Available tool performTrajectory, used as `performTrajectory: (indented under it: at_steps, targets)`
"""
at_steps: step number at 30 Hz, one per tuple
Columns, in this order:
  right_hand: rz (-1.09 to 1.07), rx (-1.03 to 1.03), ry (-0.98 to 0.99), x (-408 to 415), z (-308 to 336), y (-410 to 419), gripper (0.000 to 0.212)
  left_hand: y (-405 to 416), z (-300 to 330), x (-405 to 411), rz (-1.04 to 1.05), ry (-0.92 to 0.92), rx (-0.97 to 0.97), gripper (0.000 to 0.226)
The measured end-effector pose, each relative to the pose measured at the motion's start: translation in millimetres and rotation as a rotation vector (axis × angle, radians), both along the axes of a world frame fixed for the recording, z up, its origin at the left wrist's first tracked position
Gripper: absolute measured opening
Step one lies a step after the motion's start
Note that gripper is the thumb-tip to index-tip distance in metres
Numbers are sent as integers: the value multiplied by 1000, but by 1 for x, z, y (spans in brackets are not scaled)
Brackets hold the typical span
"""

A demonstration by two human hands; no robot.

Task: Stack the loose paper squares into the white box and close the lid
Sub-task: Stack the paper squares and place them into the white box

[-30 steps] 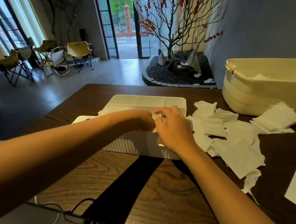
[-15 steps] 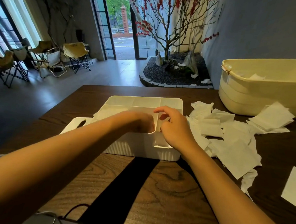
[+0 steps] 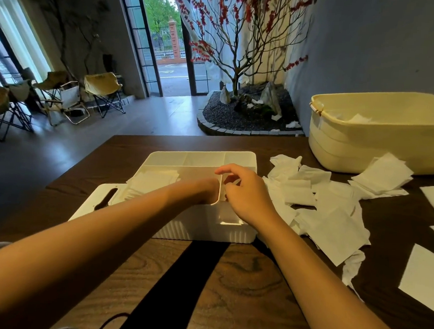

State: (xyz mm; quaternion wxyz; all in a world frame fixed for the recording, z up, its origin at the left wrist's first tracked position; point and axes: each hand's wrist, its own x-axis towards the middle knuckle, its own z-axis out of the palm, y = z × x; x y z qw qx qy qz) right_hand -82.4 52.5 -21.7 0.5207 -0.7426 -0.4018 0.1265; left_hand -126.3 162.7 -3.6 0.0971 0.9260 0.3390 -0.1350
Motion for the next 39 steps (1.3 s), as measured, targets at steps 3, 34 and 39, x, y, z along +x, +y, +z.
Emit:
performTrajectory:
  at_steps: [3, 34, 39]
  targets:
    - [5, 3, 2, 1, -1, 1, 39, -1, 5, -6, -22, 38, 71, 25]
    - [-22, 124, 19, 2, -7, 4, 32, -12, 39, -34, 48, 22, -94, 27]
    - [-144, 303, -47, 3, 4, -1, 33, -29, 68, -49, 34, -264, -4, 18]
